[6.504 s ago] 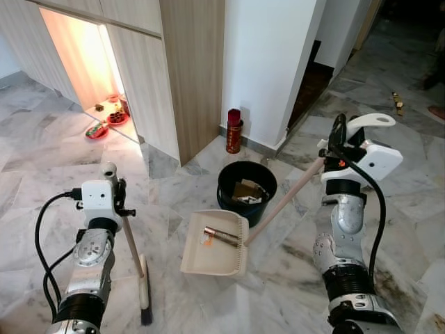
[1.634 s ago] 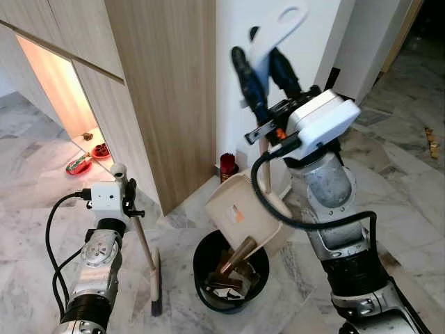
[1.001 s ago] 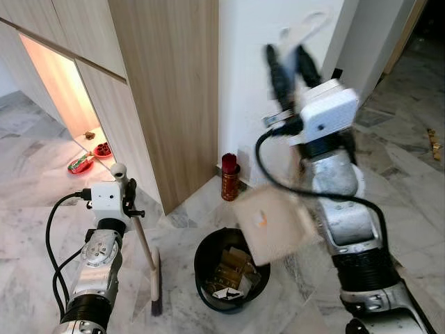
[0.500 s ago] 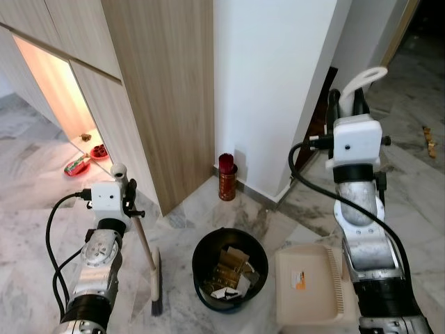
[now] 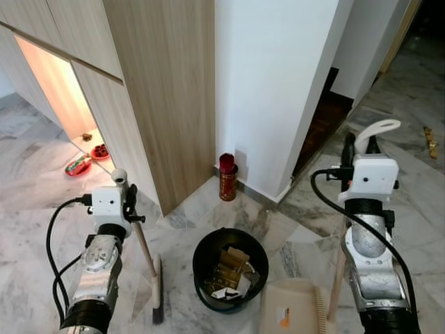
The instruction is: Sweep floor
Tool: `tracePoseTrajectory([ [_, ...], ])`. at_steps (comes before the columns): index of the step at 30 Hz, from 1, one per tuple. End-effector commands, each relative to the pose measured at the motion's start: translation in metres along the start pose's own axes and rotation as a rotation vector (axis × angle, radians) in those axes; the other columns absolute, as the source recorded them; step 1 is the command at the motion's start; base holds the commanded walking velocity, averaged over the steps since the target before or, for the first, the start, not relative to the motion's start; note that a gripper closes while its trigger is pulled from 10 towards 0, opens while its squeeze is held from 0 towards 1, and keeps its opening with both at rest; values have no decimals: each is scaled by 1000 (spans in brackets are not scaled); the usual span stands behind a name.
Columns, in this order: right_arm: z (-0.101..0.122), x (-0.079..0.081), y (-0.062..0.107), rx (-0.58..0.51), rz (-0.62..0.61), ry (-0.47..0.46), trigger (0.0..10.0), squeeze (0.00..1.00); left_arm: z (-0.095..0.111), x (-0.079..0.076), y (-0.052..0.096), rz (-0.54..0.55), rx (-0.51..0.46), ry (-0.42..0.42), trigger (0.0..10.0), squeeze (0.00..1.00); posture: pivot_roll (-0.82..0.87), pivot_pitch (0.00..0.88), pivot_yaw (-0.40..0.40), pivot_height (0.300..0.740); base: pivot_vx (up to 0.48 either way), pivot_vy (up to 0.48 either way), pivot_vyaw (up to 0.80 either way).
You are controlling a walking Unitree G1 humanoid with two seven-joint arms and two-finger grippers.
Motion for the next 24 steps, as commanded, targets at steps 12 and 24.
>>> tracePoseTrajectory([
  [12, 3, -1, 1, -32, 1, -67, 10000, 0, 19, 0, -2, -11, -81, 5, 10000, 0, 112, 0, -2, 740, 0, 0, 0],
  [24, 1, -2, 1, -33, -4, -71, 10000, 0, 21, 1, -2, -14, -88, 5, 10000, 0, 116, 0, 1, 740, -101, 0, 0],
])
Point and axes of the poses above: a point about 5 cm out from each wrist's last joint towards the gripper, its own y axis pointing back from the gripper into the wrist, its own z axis along the axis of the wrist's last joint, x = y × z, the point moved 6 cm from there along -y, pointing out of the wrist towards the gripper, and after that the axes turned 11 degrees about -y, right-handed, at the moved point
